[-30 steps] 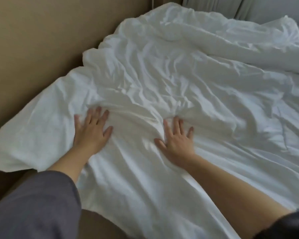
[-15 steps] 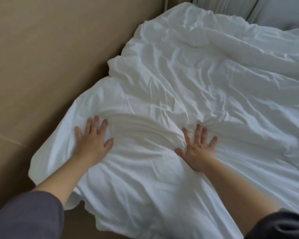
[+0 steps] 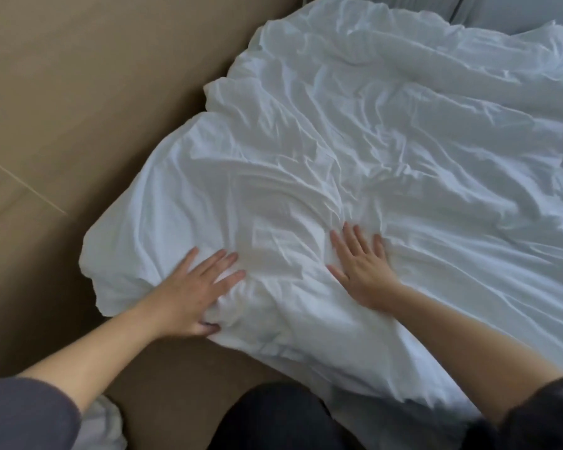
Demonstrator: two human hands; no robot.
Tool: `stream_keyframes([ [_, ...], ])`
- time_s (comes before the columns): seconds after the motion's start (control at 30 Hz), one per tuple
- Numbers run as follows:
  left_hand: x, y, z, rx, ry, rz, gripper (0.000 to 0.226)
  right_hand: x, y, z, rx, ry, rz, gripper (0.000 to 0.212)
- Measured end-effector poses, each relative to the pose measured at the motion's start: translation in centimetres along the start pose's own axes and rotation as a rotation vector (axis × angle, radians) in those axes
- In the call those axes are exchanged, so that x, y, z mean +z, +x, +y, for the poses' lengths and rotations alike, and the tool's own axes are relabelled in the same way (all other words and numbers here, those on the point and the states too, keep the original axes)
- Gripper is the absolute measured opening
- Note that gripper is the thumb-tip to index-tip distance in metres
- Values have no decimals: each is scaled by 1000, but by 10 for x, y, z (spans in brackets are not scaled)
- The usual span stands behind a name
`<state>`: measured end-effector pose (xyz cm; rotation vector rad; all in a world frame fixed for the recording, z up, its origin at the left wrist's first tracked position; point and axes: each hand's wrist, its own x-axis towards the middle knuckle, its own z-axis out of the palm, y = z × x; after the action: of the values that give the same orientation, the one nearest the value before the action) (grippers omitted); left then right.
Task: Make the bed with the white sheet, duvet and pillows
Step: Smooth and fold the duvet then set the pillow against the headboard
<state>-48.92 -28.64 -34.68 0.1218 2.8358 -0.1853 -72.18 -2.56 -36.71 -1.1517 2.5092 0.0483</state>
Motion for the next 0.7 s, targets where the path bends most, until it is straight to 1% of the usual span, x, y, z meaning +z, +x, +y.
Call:
stream_keyframes([
  [0.03, 0, -3, 2, -4, 9, -8, 105, 2, -17, -3, -44, 2, -18, 99],
  [0.07, 1, -3, 0, -12, -9, 29, 102, 5, -31, -5, -76, 2, -37, 97],
  [0.1, 1, 0, -2, -31, -22, 116, 89, 5, -44, -8, -95, 1, -49, 99],
  [0.17, -16, 9, 3, -70, -23, 239, 51, 6, -67, -12, -108, 15, -61, 103],
  [0.2, -24, 15, 5, -107, -30, 266, 37, 5, -76, -15, -104, 40, -65, 104],
  [0.27, -45, 21, 6, -246, -48, 273, 13, 2, -94, -22, -111, 57, -57, 105],
  [0.3, -52, 20, 1, -303, -22, 238, 8, 2, -105, -26, -136, 30, -47, 108],
  [0.4, -63, -1, -33, -402, 66, 131, 17, 16, -130, -35, -215, -172, 28, 120],
  [0.43, -63, -10, -43, -420, 123, 96, 17, 20, -137, -35, -185, -220, 42, 126],
  [0.47, -60, -16, -50, -434, 178, 75, 18, 25, -142, -34, -122, -222, 46, 127],
  [0.5, -55, -19, -50, -438, 216, 66, 21, 31, -145, -31, -60, -226, 46, 117],
  [0.53, -49, -20, -45, -437, 224, 57, 24, 34, -148, -30, -10, -236, 38, 98],
  [0.57, -41, -19, -38, -419, 204, 61, 29, 35, -151, -30, -6, -259, 67, 74],
  [0.6, -33, -20, -30, -394, 187, 46, 38, 33, -152, -31, -3, -254, 112, 55],
  [0.63, -24, -23, -22, -378, 186, 13, 48, 30, -151, -31, -1, -238, 165, 42],
  [0.67, -16, -28, -13, -386, 213, -22, 60, 23, -151, -31, 14, -208, 178, 35],
  [0.7, -10, -32, -7, -425, 253, -36, 68, 14, -150, -28, 19, -171, 151, 31],
])
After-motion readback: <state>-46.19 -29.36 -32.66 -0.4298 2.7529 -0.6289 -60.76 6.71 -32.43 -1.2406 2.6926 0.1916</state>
